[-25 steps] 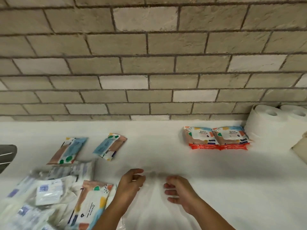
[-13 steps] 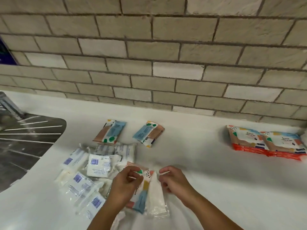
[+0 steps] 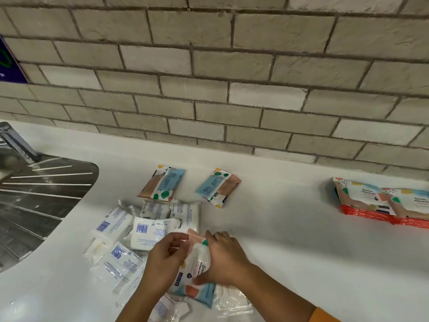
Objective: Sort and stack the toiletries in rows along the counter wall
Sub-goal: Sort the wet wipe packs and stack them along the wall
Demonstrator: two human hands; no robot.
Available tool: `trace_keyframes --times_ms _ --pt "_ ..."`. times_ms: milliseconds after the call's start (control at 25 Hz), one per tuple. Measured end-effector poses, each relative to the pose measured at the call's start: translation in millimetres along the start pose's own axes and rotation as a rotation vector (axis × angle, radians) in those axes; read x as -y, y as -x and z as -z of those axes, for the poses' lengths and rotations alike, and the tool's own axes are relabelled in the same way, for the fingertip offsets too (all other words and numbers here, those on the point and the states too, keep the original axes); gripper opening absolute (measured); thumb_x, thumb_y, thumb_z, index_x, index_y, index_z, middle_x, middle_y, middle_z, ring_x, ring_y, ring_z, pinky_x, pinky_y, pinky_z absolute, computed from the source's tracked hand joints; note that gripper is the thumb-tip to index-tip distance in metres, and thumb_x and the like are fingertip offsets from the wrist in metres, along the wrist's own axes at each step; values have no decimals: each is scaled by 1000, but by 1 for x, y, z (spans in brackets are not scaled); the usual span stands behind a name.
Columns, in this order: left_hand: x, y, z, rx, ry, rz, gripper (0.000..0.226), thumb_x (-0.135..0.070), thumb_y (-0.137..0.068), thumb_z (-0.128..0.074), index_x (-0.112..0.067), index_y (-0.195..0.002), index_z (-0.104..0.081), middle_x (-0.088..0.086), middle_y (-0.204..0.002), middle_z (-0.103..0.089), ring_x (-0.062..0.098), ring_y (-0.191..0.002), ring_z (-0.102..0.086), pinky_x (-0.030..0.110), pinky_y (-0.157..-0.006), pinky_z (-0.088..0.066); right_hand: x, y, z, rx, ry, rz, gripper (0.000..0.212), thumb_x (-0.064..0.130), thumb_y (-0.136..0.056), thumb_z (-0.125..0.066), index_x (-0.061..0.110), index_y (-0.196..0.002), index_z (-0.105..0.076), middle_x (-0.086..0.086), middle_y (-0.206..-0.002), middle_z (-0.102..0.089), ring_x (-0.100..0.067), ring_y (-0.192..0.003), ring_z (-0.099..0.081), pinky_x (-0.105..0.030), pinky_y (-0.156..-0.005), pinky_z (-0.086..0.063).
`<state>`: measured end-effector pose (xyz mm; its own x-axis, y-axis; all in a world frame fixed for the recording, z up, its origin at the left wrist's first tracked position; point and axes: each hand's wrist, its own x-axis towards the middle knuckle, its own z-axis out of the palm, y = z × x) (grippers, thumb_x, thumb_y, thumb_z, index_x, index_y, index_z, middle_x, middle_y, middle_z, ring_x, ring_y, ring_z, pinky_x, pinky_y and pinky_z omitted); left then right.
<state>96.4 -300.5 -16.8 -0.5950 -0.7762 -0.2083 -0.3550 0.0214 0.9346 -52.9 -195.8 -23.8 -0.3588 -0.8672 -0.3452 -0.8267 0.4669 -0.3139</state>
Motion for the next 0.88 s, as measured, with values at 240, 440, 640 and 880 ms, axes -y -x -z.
trace_keyframes --times_ms 240,440,640,880 --pt "-27 -30 9 -74 -23 -92 16 -10 -95 -65 -23 -98 -73 1 -84 -75 21 -73 -70 30 -62 -54 1 7 -3 -79 -157 -18 109 63 -58 -88 22 -146 -41 2 -133 -53 -22 -122 -46 -36 -103 -41" --pt "-60 -95 32 -234 -197 -150 13 -17 -93 -62 -22 -86 -72 -1 -85 -75 20 -79 -69 34 -71 -52 -1 18 2 -50 -422 -140 70 45 -68 -91 26 -119 -48 3 -117 -59 -21 -105 -57 -34 -86 -52" --pt "-43 -175 42 -122 -581 1 50 -45 -76 -63 -21 -119 -62 11 -115 -66 31 -102 -62 38 -87 -49 -28 27 5 44 -866 -308 52 21 -71 -85 29 -111 -52 7 -106 -69 -11 -88 -71 -31 -71 -64" --pt "-14 -212 23 -107 -988 153 87 -62 -74 -61 -19 -143 -34 19 -138 -44 42 -125 -42 57 -101 -39 -45 37 11 44 -1303 -431 46 -1 -78 -77 20 -115 -58 -6 -111 -72 -23 -89 -76 -36 -65 -63"
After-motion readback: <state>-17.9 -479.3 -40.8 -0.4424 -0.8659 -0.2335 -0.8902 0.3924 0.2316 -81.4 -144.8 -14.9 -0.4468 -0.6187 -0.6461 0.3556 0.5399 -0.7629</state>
